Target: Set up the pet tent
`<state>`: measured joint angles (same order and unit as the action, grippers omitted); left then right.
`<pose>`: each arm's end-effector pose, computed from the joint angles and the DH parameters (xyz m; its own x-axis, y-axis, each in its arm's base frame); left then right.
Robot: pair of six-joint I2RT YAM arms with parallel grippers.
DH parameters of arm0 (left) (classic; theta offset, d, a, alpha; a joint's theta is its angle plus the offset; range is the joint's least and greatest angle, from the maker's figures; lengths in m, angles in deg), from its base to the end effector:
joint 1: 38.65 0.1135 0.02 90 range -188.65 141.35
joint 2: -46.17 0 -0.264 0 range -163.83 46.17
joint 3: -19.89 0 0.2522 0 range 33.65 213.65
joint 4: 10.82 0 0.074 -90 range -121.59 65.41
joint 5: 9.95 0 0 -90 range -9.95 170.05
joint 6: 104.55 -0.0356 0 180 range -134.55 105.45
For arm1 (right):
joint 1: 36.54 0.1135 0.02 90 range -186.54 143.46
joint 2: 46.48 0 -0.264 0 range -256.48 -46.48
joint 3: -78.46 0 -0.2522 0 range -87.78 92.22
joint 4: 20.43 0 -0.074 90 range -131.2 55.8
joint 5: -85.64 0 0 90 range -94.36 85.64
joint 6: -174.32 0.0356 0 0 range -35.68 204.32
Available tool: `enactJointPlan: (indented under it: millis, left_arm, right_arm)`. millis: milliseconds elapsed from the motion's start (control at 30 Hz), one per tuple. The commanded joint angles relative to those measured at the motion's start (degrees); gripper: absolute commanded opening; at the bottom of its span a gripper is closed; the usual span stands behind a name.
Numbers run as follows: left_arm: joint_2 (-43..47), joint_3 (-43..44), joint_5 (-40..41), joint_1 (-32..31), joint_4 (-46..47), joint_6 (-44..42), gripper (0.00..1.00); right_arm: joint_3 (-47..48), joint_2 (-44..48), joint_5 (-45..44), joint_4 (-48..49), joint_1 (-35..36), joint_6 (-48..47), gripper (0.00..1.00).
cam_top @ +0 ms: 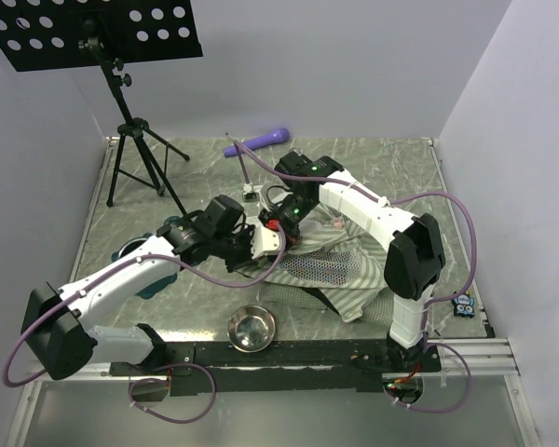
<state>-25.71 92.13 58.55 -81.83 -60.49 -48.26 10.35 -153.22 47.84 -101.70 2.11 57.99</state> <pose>0.1806 -0.1874 0.2848 -0.0099 0.7174 -0.6966 0.9814 0.1404 0.1307 0.2716 0.2532 0.2959 -0.4441 -0.7032 -0.5552 -0.8120 0.0540 0.5811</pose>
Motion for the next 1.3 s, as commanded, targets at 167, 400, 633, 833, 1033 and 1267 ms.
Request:
enactJointPlan:
  millis: [167, 400, 633, 833, 1033, 1267]
  left_arm:
    - [-3.1, 3.9, -2.8, -2.5, 7.5, -0.8, 0.01]
    - [2.9, -1.4, -1.8, -0.6, 6.4, -1.8, 0.01]
    - [3.7, -2.3, -2.5, 2.1, 4.9, -2.2, 0.01]
    - [-1.3, 3.7, -3.5, -0.1, 5.2, 0.5, 0.29]
    - [-4.6, 5.3, -3.3, -2.9, 8.1, 1.3, 0.29]
    - [-5.1, 4.5, -2.9, -2.9, 7.4, 0.9, 0.01]
  right_arm:
    - [1.8, 0.0, 2.8, 2.5, 1.2, 3.0, 0.0]
    - [-4.2, 2.9, -0.3, -2.3, -3.8, -3.7, 0.21]
    - [-8.0, 3.8, -1.1, -1.1, -5.7, -5.0, 0.07]
    - [-4.8, 3.0, 1.5, 2.6, -3.4, -0.7, 0.0]
    - [-4.6, 3.6, 3.3, 4.2, -2.5, 1.1, 0.0]
    - [-5.9, 4.7, 3.9, 5.3, -2.9, 1.9, 0.0]
